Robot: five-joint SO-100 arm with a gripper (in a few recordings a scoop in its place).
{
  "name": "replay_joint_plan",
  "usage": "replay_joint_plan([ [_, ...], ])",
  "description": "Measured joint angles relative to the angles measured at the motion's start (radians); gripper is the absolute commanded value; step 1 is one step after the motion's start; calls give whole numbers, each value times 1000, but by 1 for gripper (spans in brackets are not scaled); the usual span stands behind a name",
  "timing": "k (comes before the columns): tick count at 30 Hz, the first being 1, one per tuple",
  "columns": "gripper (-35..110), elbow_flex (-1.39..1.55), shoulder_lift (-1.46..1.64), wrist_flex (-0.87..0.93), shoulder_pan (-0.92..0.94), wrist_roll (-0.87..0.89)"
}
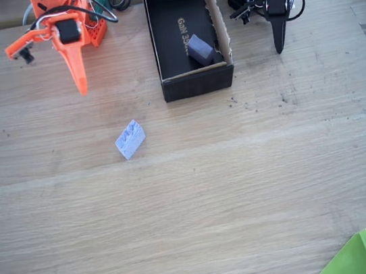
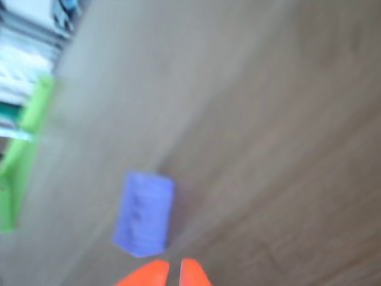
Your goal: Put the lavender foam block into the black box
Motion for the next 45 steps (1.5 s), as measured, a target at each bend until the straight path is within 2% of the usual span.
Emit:
replay_joint_plan([
  [5,0,-199,-121,106,-31,37],
  [14,0,-927,-884,330,-55,110],
  [18,0,-1170,-1120,422,-91,100],
  [27,0,-1253,-1201,437,-127,12],
  [30,5,-1270,-1232,437,-138,-18],
  [34,2,-1315,-1289,486,-163,-23],
  [45,0,-1637,-1546,815,-233,89],
])
